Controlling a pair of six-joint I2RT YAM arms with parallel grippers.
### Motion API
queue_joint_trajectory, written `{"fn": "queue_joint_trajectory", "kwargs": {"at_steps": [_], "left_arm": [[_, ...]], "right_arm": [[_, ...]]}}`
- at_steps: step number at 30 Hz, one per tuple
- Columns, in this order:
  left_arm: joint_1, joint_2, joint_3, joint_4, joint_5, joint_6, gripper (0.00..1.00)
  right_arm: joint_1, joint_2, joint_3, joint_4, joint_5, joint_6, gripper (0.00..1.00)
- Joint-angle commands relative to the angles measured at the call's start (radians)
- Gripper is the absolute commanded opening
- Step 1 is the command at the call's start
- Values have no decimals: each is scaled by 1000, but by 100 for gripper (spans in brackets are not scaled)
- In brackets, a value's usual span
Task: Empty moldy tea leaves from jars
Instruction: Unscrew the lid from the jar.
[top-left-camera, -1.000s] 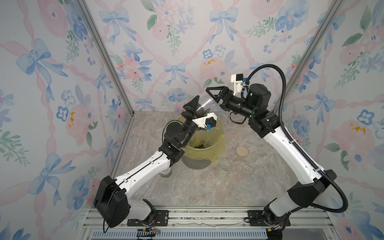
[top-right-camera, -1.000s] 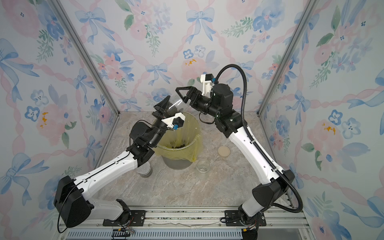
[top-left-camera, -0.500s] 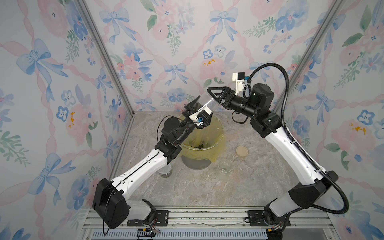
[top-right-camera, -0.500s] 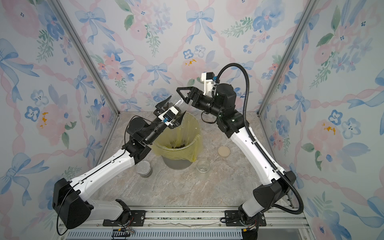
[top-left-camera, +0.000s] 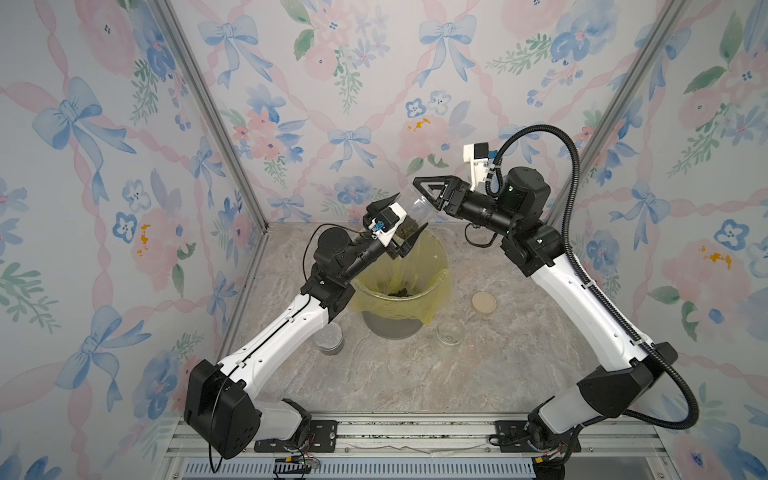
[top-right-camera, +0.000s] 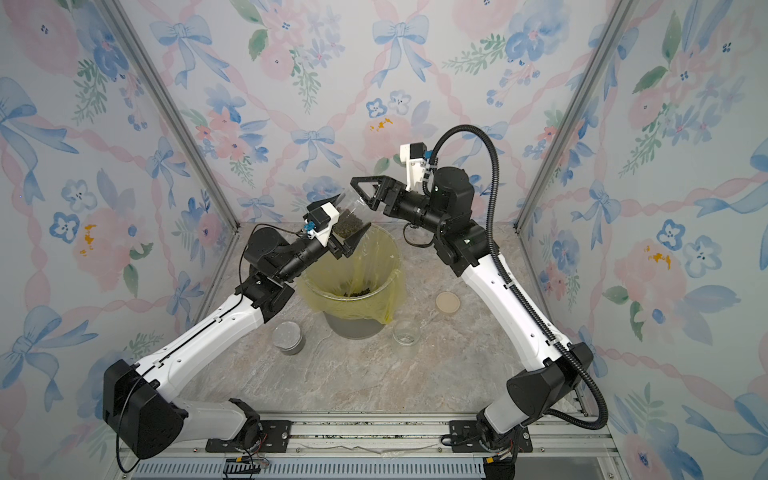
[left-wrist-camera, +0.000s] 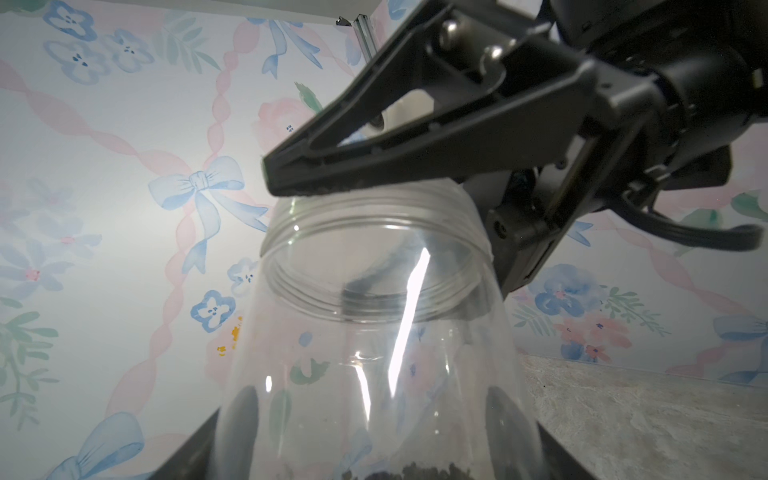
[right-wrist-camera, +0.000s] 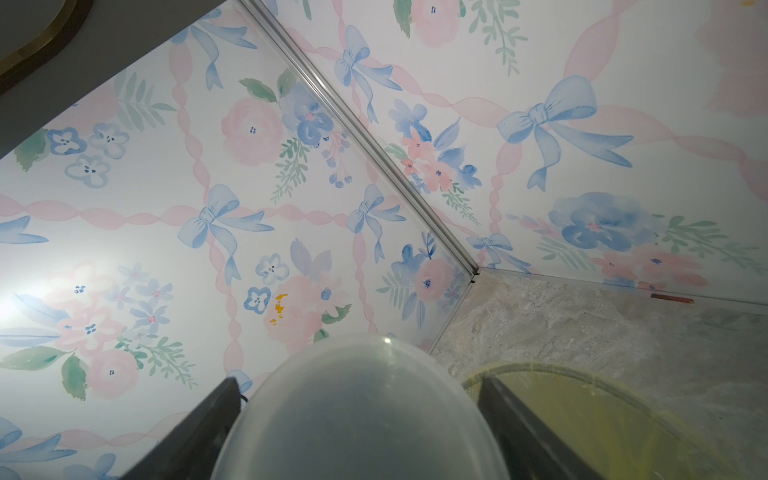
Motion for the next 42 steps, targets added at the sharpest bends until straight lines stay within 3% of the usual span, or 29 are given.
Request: {"fn": "queue_joint_trajectory", "kwargs": {"at_steps": [1, 13, 21, 29, 42], "left_arm": [[28, -20, 47, 68, 11, -118, 35], [100, 27, 105, 76, 227, -353, 34], [125, 51, 97, 143, 299, -485, 34], [174, 119, 149, 244, 390, -701, 34], [219, 241, 246, 364, 487, -989, 33]], "right_arm": [[-26, -39, 2, 25, -52, 8, 73], [-92, -31, 10, 75, -139, -35, 74], [-111, -18, 21, 97, -163, -30, 74], [-123, -3, 17, 166, -216, -25, 74], [-166, 128, 114, 288, -312, 15, 73]]}}
